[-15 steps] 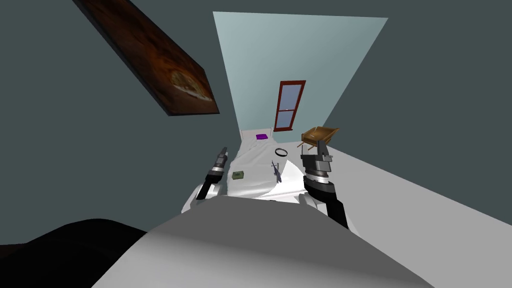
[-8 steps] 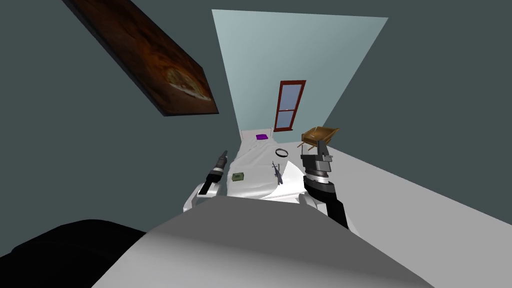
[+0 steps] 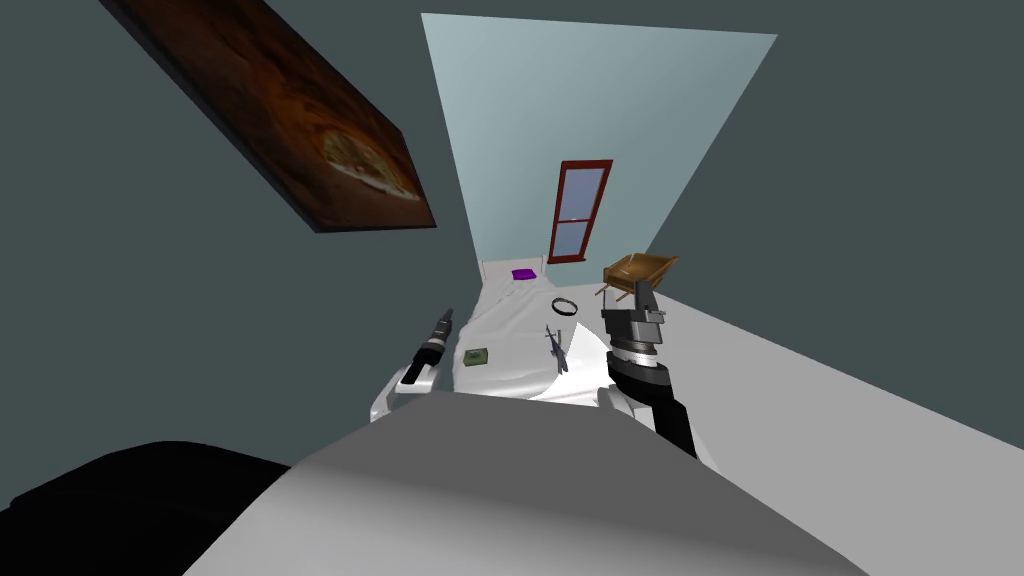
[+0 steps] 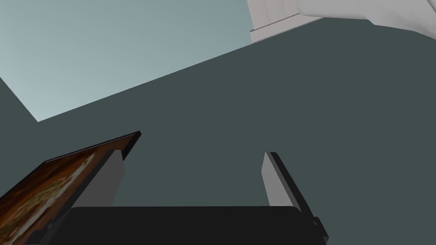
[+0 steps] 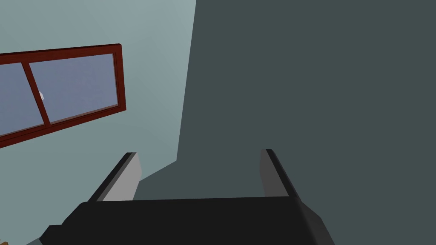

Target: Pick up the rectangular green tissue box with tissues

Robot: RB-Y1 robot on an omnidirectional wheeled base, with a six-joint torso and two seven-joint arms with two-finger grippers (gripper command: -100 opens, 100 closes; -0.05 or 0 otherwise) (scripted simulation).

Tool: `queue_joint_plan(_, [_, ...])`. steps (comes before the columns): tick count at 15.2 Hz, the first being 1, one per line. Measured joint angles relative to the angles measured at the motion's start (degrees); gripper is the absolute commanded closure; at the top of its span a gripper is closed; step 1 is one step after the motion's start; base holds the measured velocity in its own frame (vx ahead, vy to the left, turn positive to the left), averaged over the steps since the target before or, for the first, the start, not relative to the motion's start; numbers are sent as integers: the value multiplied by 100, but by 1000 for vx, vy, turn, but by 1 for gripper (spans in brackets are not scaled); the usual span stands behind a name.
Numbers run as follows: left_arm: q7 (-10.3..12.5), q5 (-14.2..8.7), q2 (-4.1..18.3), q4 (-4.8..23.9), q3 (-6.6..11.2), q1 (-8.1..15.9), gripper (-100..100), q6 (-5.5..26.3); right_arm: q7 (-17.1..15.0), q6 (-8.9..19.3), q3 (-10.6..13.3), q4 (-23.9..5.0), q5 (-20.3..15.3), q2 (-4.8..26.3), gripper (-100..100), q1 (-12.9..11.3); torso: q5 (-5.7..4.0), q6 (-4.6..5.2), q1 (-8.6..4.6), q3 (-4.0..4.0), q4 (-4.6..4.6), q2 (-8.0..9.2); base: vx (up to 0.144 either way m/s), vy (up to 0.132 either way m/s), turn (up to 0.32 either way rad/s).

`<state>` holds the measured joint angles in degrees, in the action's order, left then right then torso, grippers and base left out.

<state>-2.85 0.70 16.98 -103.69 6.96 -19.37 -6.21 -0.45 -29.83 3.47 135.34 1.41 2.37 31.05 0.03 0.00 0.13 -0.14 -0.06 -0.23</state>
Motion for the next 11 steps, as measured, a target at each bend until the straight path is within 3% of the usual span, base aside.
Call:
queue_joint_plan(4, [54,-70,3,353,79,68,-100,318,0,0,0,0,0,0,0,0,0,0,0,0,0,0,51,26,-9])
queue_joint_plan(11, [195,-254,58,1296,273,442,-100,861,0,0,0,0,0,0,0,0,1,1,3,-4,-1,-6,57,30,-14])
